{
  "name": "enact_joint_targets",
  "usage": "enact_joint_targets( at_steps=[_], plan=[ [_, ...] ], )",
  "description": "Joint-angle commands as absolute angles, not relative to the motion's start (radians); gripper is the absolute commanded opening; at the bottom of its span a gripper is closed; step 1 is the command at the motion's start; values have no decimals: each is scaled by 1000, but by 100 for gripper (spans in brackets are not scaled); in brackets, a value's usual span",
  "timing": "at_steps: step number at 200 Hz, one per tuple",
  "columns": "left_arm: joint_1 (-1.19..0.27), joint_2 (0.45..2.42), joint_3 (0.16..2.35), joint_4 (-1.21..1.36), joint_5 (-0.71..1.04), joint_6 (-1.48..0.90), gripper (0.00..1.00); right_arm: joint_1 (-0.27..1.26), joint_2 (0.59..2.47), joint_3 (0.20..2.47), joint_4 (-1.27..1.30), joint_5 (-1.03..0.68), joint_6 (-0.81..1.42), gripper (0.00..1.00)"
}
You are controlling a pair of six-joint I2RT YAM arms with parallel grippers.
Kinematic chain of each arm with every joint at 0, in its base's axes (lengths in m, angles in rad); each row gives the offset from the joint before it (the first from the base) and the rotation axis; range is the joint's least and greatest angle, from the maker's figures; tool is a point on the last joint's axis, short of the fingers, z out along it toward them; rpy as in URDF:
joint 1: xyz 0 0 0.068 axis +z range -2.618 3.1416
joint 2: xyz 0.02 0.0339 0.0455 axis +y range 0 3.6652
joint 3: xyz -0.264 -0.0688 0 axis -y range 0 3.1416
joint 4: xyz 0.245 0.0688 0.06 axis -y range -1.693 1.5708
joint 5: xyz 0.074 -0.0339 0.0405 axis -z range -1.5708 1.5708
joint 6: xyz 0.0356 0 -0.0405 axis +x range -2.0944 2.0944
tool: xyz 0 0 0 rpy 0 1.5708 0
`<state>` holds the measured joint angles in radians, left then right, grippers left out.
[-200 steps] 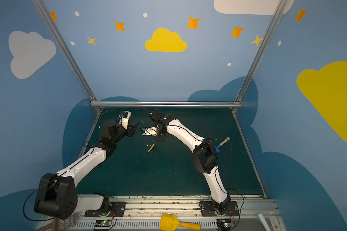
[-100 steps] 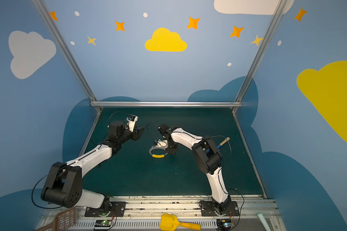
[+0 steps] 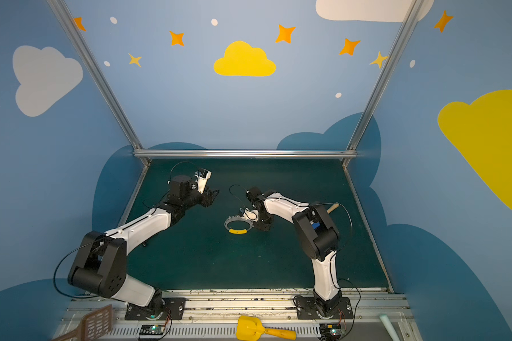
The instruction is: Put the keys on the keyring
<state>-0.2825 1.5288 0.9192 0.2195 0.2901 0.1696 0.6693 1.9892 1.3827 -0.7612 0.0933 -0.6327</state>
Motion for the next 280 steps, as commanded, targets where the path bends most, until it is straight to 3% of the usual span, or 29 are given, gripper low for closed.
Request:
enact_joint_targets(
  at_steps=[1, 53, 83, 107, 133, 159, 186, 222, 241, 250, 260, 280],
  plan=[
    [-285, 1542, 954, 191, 272, 190, 58, 654, 1954, 1364, -767, 51, -649, 92],
    [-280, 1515, 960, 165, 170, 235, 60, 604, 1785, 1315, -767, 24, -697, 92],
    [-228, 1467, 913, 187, 123, 208, 63, 471, 1613, 1232, -700, -113, -638, 92],
    [-173, 1438, 848, 214, 73, 165, 64, 328, 1486, 1117, -497, -160, -478, 92],
    [-115, 1419, 762, 238, -104, 40, 65, 142, 1379, 930, -228, -184, -248, 92],
    [-73, 1415, 629, 427, -184, -67, 69, 43, 1348, 752, 45, -192, -151, 92],
    [-51, 1424, 656, 386, -161, -13, 74, 34, 1360, 692, 233, -200, -175, 92],
    [-10, 1339, 581, 300, -112, -45, 77, 38, 1420, 840, -97, -160, -81, 92],
    [-9, 1307, 408, 561, -93, -60, 82, 36, 1349, 612, 168, -165, -74, 92],
    [-11, 1321, 361, 678, -79, -48, 99, 35, 1327, 497, 388, -207, -192, 96],
    [-10, 1341, 363, 694, -59, 5, 100, 38, 1346, 441, 541, -150, -97, 96],
    [1, 1470, 361, 813, 32, 26, 100, 39, 1368, 509, 426, -265, -172, 96]
  ],
)
